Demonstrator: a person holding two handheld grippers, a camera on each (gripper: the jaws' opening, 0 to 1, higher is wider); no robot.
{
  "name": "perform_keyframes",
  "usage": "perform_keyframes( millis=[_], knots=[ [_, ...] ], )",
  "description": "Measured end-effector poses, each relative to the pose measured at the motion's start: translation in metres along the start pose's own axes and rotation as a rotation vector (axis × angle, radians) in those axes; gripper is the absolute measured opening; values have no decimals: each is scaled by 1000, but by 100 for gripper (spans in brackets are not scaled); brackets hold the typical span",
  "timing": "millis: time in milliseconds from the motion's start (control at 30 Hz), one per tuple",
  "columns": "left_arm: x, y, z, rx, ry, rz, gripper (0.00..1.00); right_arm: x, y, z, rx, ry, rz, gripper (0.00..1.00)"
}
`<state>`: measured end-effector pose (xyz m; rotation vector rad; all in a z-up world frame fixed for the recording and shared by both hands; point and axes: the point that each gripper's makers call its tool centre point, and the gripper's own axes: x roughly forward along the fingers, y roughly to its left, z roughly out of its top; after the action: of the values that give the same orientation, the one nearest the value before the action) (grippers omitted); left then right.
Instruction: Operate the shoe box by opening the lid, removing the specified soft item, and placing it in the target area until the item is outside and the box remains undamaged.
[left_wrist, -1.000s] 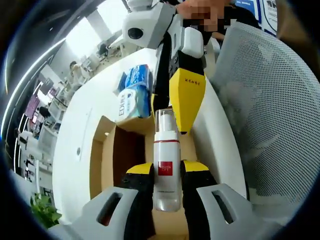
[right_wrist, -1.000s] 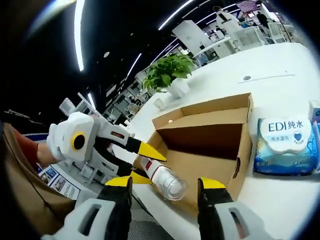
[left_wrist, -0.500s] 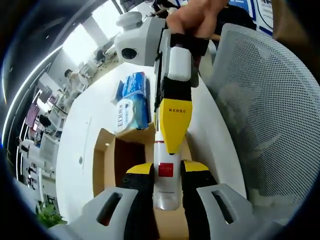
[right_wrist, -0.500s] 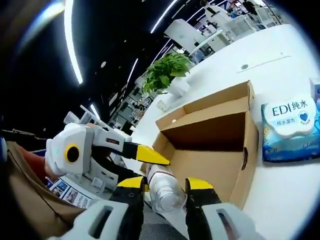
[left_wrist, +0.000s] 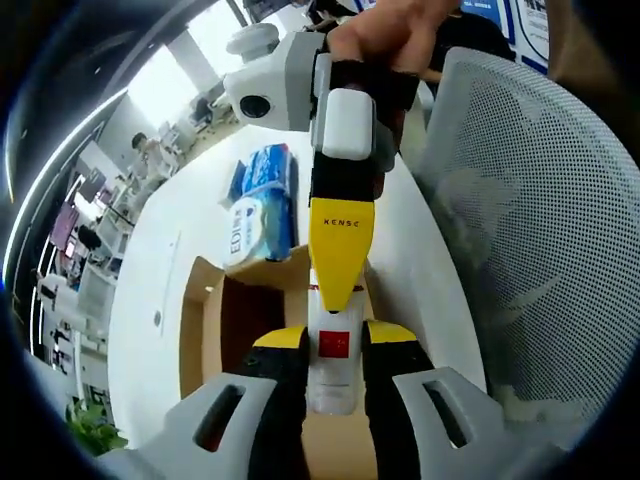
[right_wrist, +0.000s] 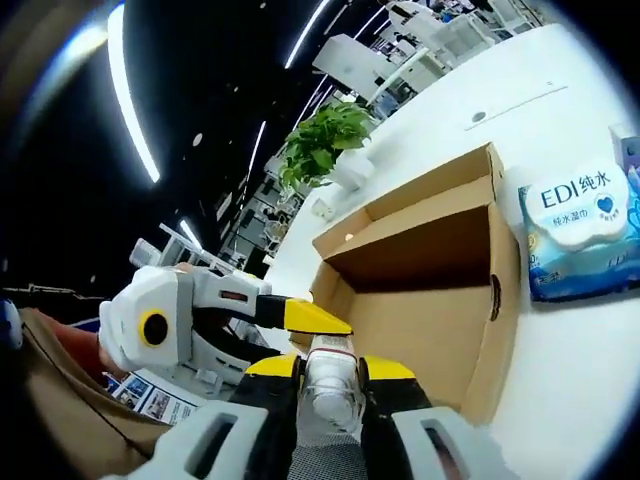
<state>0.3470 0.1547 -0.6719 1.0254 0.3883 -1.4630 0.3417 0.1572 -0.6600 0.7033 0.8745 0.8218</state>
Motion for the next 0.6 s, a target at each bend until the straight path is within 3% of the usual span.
perform_keyframes(
  millis=[233,600],
  knots=[
    [7,-3,3,-19,-6,-5,19,-6,-1,-2,-67,68,-39,19],
    [11,-2,11,-49,-32,-1,20,-14,-8,0,-34,91,-74,18]
  ],
)
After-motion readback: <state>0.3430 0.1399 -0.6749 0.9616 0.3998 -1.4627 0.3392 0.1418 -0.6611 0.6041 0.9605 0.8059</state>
